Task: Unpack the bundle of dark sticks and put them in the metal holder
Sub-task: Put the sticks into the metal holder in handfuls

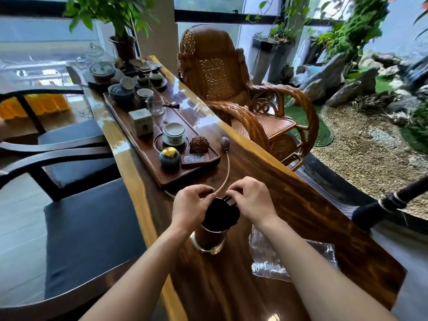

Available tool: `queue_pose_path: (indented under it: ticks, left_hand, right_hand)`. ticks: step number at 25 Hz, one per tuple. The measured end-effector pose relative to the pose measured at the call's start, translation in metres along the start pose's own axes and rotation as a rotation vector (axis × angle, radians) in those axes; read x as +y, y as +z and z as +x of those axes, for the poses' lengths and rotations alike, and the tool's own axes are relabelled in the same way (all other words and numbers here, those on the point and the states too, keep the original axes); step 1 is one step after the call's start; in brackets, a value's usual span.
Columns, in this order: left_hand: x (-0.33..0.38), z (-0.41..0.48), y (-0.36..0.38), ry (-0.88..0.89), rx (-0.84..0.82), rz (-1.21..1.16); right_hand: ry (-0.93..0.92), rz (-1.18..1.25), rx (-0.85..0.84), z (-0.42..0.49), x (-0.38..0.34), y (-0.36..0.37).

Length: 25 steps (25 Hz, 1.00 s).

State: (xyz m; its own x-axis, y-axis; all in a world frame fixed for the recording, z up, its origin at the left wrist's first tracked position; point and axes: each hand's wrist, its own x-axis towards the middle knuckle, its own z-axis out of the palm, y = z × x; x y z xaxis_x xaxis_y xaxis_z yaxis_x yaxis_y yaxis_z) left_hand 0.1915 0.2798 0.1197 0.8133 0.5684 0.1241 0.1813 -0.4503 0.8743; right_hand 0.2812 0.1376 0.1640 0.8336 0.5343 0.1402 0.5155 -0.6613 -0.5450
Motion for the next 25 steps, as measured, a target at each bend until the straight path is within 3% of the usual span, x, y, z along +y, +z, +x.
queue_pose_path:
  ticks: [10,13,15,17,20,25]
  left_hand:
    - [0.005,-0.002,0.003,0.167,-0.055,-0.043]
    - [0.0,0.001,0.003,0.219,-0.007,0.009]
    - [-0.004,0.003,0.004,0.206,0.011,0.012]
    - [-0.007,0.002,0.006,0.178,0.012,-0.004]
    - [-0.008,-0.002,0.008,0.15,0.027,-0.031]
    - [-0.008,-0.01,0.004,0.139,0.067,-0.063]
  right_hand:
    - [0.007,0.216,-0.19,0.013,-0.011,-0.008]
    - [0.126,0.531,-0.23,0.013,0.002,-0.014]
    - [0.224,0.666,-0.131,0.007,0.016,-0.017]
    - [0.323,0.588,-0.05,-0.004,0.031,-0.016]
    - [0.379,0.357,-0.084,-0.024,0.045,-0.006]
    - [0.412,0.306,-0.136,-0.04,0.039,0.009]
